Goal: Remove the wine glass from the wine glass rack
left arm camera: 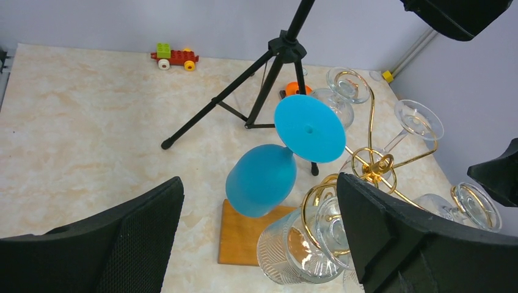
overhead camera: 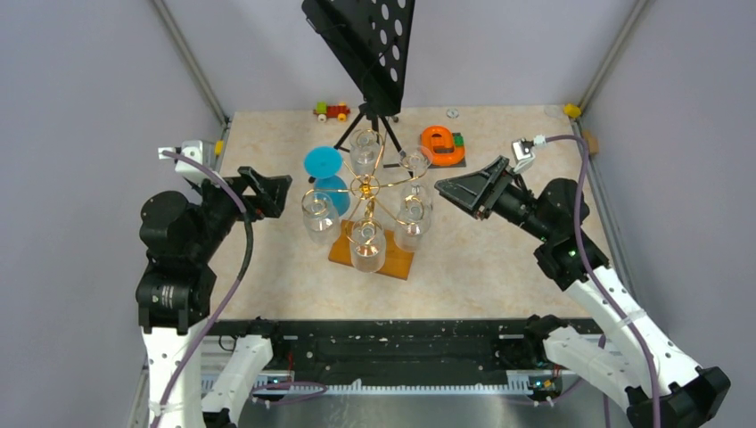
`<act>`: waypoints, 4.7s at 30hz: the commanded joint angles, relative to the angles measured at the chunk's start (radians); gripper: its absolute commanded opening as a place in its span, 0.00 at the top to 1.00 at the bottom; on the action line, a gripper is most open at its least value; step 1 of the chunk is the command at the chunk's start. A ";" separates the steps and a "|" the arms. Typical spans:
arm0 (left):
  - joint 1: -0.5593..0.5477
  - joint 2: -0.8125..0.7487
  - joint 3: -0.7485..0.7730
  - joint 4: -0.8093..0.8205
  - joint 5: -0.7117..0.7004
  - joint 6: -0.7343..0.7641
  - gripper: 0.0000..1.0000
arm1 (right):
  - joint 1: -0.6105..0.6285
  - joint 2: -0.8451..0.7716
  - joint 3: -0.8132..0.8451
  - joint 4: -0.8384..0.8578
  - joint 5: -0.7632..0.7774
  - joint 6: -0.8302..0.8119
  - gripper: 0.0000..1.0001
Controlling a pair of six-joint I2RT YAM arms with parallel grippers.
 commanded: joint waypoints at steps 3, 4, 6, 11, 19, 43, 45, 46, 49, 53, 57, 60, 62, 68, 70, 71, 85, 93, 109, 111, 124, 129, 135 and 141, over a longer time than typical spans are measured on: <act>0.005 -0.009 -0.011 0.059 -0.024 0.006 0.01 | 0.013 0.010 -0.007 0.056 0.006 0.137 0.38; 0.005 -0.003 -0.007 0.056 -0.027 0.007 0.01 | 0.015 0.015 -0.006 0.064 -0.010 0.150 0.42; 0.003 0.000 -0.008 0.052 -0.031 0.008 0.01 | 0.022 0.026 -0.001 0.047 -0.031 0.173 0.46; 0.003 0.000 -0.018 0.055 -0.023 0.007 0.01 | 0.046 0.050 0.031 -0.059 -0.036 0.178 0.50; 0.003 0.004 -0.019 0.046 -0.043 0.005 0.01 | 0.052 0.043 0.004 -0.026 -0.071 0.230 0.58; -0.004 -0.001 -0.034 0.045 -0.055 0.016 0.01 | 0.075 0.063 0.051 -0.046 -0.154 0.186 0.78; -0.004 0.001 -0.035 0.045 -0.051 0.016 0.01 | 0.075 0.061 0.051 -0.055 -0.147 0.187 0.85; -0.004 0.002 -0.035 0.047 -0.049 0.016 0.01 | 0.076 0.058 0.051 -0.055 -0.144 0.188 0.88; -0.004 0.002 -0.036 0.050 -0.044 0.015 0.01 | 0.075 0.052 0.058 -0.064 -0.123 0.184 0.99; -0.004 0.001 -0.031 0.050 -0.038 0.012 0.01 | 0.080 0.045 0.117 -0.160 -0.060 0.117 1.00; -0.004 -0.003 -0.027 0.050 -0.036 0.012 0.01 | 0.094 0.057 0.156 -0.178 -0.048 0.088 1.00; -0.004 -0.005 -0.026 0.048 -0.041 0.013 0.01 | 0.114 0.069 0.168 -0.167 -0.047 0.074 1.00; -0.004 -0.007 -0.028 0.048 -0.042 0.013 0.01 | 0.132 0.076 0.179 -0.162 -0.039 0.052 1.00; -0.004 -0.006 -0.033 0.051 -0.044 0.013 0.01 | 0.161 0.097 0.219 -0.169 -0.006 0.001 1.00; -0.004 -0.007 -0.033 0.051 -0.044 0.014 0.01 | 0.161 0.104 0.221 -0.167 0.001 -0.004 1.00; -0.004 -0.008 -0.033 0.051 -0.045 0.015 0.01 | 0.161 0.107 0.222 -0.164 0.003 -0.004 1.00; -0.004 -0.011 -0.040 0.053 -0.052 0.018 0.01 | 0.161 0.082 0.248 -0.134 0.066 0.004 1.00; -0.004 -0.013 -0.044 0.056 -0.050 0.018 0.01 | 0.161 0.065 0.244 -0.085 0.074 0.010 1.00; -0.004 -0.016 -0.048 0.056 -0.053 0.016 0.01 | 0.161 0.052 0.235 -0.143 0.084 0.017 1.00; -0.004 -0.015 -0.048 0.057 -0.053 0.016 0.01 | 0.161 0.046 0.241 -0.180 0.087 0.017 1.00; -0.004 -0.017 -0.052 0.054 -0.070 0.027 0.01 | 0.161 0.033 0.258 -0.273 0.058 0.042 1.00; -0.004 -0.018 -0.050 0.054 -0.069 0.027 0.01 | 0.161 0.042 0.235 -0.208 0.011 0.084 1.00; -0.004 -0.022 -0.055 0.055 -0.072 0.028 0.01 | 0.161 0.060 0.242 -0.172 -0.022 0.097 1.00; -0.004 -0.021 -0.061 0.063 -0.070 0.028 0.01 | 0.184 0.088 0.262 -0.202 -0.026 0.076 1.00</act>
